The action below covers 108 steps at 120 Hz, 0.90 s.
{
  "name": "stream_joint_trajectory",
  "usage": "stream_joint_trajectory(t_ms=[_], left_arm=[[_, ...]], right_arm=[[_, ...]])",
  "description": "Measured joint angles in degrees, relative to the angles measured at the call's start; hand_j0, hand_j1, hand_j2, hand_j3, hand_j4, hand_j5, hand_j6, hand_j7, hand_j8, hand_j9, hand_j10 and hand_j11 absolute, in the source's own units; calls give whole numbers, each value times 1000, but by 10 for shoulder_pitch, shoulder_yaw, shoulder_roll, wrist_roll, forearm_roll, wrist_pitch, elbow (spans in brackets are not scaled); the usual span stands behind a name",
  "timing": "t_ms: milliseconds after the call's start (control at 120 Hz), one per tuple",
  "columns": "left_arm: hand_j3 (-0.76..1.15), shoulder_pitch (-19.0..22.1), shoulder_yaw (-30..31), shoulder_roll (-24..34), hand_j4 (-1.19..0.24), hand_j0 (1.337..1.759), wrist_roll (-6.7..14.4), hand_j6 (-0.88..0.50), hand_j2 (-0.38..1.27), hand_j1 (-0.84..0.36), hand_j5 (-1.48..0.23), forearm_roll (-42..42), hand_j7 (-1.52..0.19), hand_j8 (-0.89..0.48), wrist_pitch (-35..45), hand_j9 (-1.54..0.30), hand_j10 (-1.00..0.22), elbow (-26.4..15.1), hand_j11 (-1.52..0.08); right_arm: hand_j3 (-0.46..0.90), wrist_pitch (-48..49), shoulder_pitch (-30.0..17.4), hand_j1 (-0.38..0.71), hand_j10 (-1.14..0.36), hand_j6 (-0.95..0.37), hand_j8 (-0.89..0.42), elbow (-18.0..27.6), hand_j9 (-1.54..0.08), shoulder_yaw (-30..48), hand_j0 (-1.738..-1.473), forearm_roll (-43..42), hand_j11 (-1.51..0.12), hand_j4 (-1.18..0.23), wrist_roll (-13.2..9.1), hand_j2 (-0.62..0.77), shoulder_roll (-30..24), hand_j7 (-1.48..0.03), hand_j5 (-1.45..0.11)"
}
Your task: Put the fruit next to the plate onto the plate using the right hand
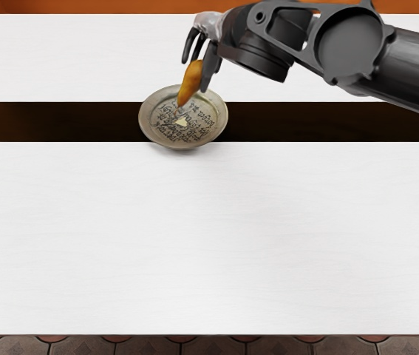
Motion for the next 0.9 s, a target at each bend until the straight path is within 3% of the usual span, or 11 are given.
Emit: stream_joint_trajectory(t_ms=[367,683,900], left_arm=[[0,-5,-1,0,0,1658,0,0,0,349,0,0,0,0,0,0,0,-1,0],[0,-4,1,0,0,1658,0,0,0,349,0,0,0,0,0,0,0,0,0],[0,-4,1,0,0,1658,0,0,0,349,0,0,0,0,0,0,0,0,0]], right_arm=[[1,8,-1,259,-758,-513,-491,-52,-1081,-16,-1656,-1,-1088,-770,0,369,24,-1027,-1060],[1,33,0,265,-755,-505,-485,-125,-1086,-18,-1657,0,-1093,-766,0,371,28,-1026,-1066],[1,43,6,256,-754,-504,-483,-140,-1092,-16,-1657,1,-1100,-768,0,345,28,-1028,-1067]])
